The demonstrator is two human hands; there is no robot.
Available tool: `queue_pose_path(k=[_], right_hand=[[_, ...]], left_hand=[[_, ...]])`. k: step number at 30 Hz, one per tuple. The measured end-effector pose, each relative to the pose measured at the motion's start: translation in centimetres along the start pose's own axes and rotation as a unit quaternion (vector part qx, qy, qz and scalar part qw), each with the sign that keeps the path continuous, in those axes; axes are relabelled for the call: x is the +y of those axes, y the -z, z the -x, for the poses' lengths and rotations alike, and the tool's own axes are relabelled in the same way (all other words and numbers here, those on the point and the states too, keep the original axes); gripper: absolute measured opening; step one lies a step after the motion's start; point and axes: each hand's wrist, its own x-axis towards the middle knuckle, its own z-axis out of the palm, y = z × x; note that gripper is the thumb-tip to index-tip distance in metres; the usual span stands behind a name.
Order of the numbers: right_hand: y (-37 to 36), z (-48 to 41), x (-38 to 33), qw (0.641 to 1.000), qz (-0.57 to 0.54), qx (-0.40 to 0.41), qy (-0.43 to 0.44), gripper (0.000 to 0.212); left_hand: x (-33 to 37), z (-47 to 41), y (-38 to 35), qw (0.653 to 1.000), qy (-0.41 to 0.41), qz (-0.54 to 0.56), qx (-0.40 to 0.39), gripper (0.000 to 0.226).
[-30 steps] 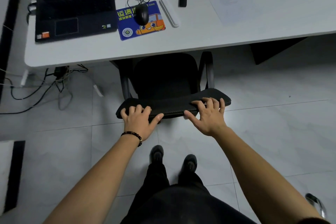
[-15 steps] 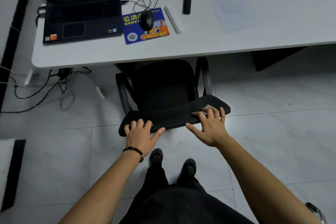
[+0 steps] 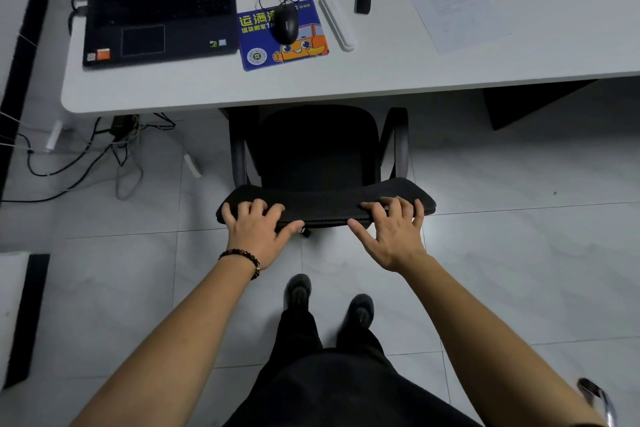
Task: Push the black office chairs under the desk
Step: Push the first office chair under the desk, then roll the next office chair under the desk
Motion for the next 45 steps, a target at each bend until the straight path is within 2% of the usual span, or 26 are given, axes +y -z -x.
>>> queue_pose_path(k=[6, 9, 12, 17, 21, 24, 27, 31, 36, 38, 42, 45], right_hand=[[0.8, -0.2, 0.5, 1.0, 0.002, 0.003, 0.005, 0.071], [1.5, -0.6, 0.7, 0.999, -0.034, -0.006, -0.005, 0.066], [3.3, -0.6, 0.5, 0.996, -0.091, -0.011, -0.016, 0.056], [6.3, 4.1, -0.3, 0.957, -0.276, 0.058, -0.064, 0.047], [5.3, 11.9, -1.2, 0.9, -0.394, 0.116, -0.145, 0.043], [2.0, 18.5, -1.8, 0.863, -0.435, 0.121, -0.227, 0.036], [-1.1, 23.9, -2.6, 0.818, -0.466, 0.132, -0.311, 0.033], [-2.5, 29.7, -2.7, 0.753, -0.477, 0.216, -0.398, 0.035], [-1.7, 39.1, -1.6, 0.668, -0.464, 0.351, -0.464, 0.041], [-1.9, 41.0, -1.1, 0.654, -0.457, 0.374, -0.473, 0.043], [-4.4, 50.6, -0.2, 0.579, -0.447, 0.451, -0.511, 0.042], [-8.9, 59.2, 0.3, 0.545, -0.452, 0.454, -0.541, 0.041]], left_hand=[[0.6, 0.1, -0.3, 0.999, 0.002, 0.031, 0.025, 0.072], [0.7, 0.1, 0.4, 0.992, 0.005, 0.116, 0.042, 0.056], [0.1, 0.9, 2.3, 0.969, 0.005, 0.231, 0.086, 0.034], [-1.1, 5.7, 6.0, 0.915, 0.042, 0.382, 0.126, 0.036], [-1.3, 10.7, 6.6, 0.866, 0.083, 0.482, 0.101, 0.034], [-0.7, 12.5, 5.3, 0.867, 0.068, 0.492, 0.032, 0.032], [0.3, 12.6, 4.1, 0.885, 0.006, 0.464, -0.031, 0.031], [4.1, 12.0, 4.4, 0.891, -0.091, 0.435, -0.092, 0.027], [13.0, 14.3, 6.6, 0.872, -0.258, 0.397, -0.122, 0.022], [15.1, 14.7, 7.1, 0.862, -0.285, 0.4, -0.123, 0.022], [22.1, 22.4, 5.0, 0.842, -0.357, 0.384, -0.126, 0.025], [26.8, 30.9, 1.0, 0.824, -0.42, 0.354, -0.142, 0.024]])
